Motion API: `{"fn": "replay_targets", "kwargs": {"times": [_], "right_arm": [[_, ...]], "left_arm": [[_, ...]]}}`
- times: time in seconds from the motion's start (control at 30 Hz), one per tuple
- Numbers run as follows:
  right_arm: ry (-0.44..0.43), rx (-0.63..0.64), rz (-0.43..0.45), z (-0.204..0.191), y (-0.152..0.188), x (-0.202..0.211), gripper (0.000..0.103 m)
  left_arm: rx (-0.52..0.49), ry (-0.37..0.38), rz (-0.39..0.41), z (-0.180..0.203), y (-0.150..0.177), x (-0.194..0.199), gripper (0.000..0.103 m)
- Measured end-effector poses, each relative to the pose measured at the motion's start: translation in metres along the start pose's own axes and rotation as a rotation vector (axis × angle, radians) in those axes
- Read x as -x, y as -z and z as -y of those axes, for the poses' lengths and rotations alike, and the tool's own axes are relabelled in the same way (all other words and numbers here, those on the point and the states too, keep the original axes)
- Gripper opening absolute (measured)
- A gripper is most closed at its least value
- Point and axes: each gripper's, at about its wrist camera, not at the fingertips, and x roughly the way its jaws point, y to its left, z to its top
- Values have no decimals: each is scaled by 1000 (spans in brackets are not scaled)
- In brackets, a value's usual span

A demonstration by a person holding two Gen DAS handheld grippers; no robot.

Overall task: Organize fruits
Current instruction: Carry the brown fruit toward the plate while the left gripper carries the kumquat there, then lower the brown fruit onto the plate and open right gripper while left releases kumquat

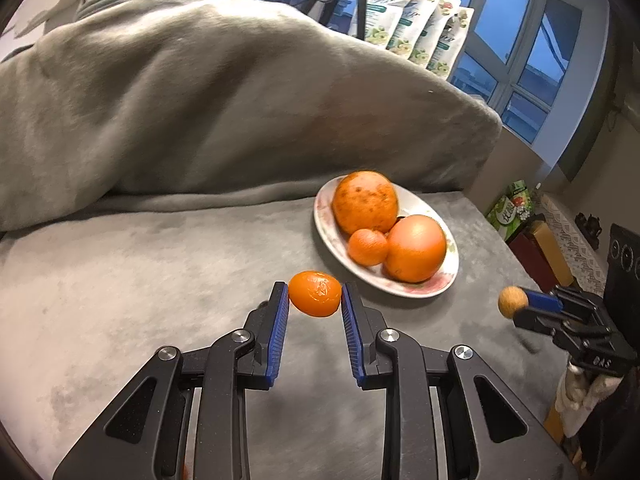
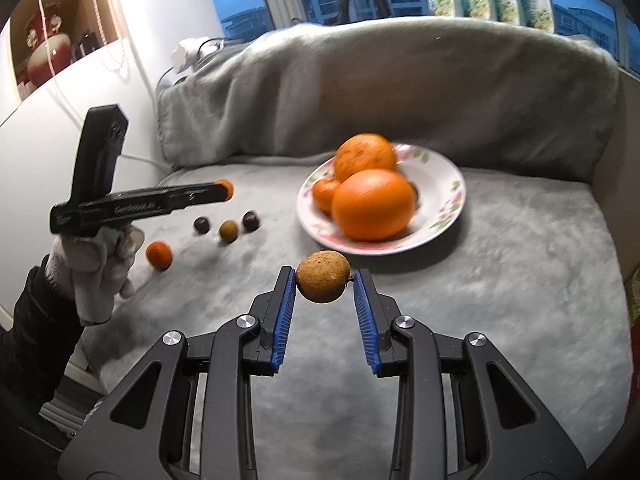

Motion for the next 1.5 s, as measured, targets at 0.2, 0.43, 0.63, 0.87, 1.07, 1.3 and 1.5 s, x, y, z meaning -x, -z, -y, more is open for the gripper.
{"fn": "replay_targets", "kwargs": {"times": [0.2,0.43,0.63,0.87,1.07,1.3,1.5], "right_arm": [[36,-7,19,14,-10,-1,32],[57,-16,28,28,-18,-8,32],[67,-21,30,38,-23,-14,32],[72,-28,27,48,-26,-23,32],[80,-11,21,51,-28,-32,32],[77,0,18,55,-29,-40,32],[74,-3,10,58,-27,-41,32]], "left_arm": [[-18,17,11,15,-13,-6,25],[-60,34,11,36,-35,-22,25],[-78,49,9,48,-50,-36,25],[-102,58,-11,63,-65,-58,25],[-125,62,-30,74,-72,-73,25],[-143,66,-49,84,-79,-88,25],[-154,68,-61,91,-83,-98,25]]}}
